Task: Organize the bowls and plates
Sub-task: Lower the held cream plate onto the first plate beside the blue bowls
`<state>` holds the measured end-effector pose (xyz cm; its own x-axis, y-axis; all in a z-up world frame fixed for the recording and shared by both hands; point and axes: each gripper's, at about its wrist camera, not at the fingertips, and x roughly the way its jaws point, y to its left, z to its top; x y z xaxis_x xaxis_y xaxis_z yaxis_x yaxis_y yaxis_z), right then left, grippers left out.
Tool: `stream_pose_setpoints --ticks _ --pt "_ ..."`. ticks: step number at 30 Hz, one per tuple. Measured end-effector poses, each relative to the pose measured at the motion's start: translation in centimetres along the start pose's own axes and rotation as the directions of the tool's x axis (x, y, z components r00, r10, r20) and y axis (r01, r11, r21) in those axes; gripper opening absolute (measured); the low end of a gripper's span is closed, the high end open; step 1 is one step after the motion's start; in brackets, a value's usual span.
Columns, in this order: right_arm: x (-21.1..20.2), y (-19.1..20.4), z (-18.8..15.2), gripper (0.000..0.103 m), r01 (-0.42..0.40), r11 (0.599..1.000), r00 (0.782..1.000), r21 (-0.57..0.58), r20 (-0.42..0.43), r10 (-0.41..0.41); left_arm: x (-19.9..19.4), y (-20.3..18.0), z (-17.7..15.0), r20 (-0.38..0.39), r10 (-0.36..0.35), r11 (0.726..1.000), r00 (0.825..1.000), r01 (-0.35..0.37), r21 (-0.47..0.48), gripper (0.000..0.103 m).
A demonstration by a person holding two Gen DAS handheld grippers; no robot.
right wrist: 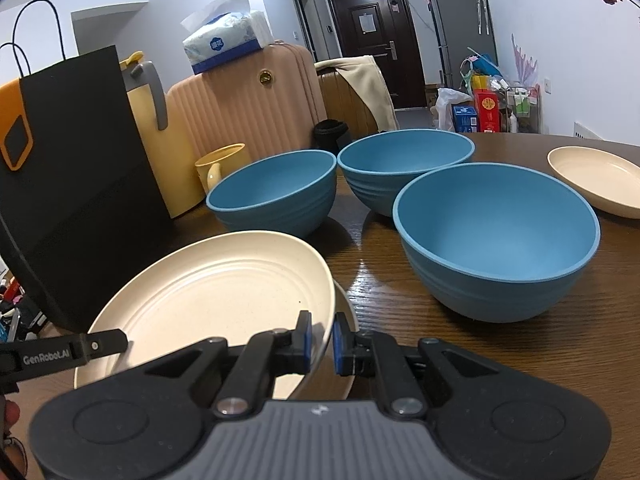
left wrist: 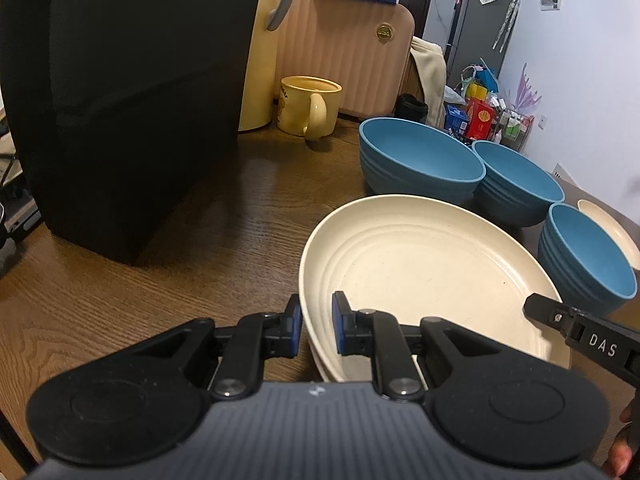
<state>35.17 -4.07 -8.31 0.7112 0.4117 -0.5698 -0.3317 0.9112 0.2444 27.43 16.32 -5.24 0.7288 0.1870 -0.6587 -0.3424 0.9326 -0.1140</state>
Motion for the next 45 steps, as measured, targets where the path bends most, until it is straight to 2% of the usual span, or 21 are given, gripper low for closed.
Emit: stream_pose_setpoints --ticks 19,41,45 --pt "0.5 -0.5 -0.5 0.011 0.015 1.0 1.0 0.02 -0.012 -0.015 1.0 -2.0 -0.7 0.007 0.088 0.987 0.996 -0.088 0.137 0.018" --pt "0.5 -0.8 -0.4 0.013 0.003 0.999 0.999 0.038 -0.032 -0.002 1.4 -1.9 -0.9 0.002 0.088 0.986 0.996 -0.088 0.145 0.019" --pt "0.3 -0.7 -0.2 0.018 -0.005 0.999 0.999 0.035 -0.033 0.007 1.5 -1.8 -1.0 0.0 0.086 0.986 0.996 -0.085 0.146 0.019"
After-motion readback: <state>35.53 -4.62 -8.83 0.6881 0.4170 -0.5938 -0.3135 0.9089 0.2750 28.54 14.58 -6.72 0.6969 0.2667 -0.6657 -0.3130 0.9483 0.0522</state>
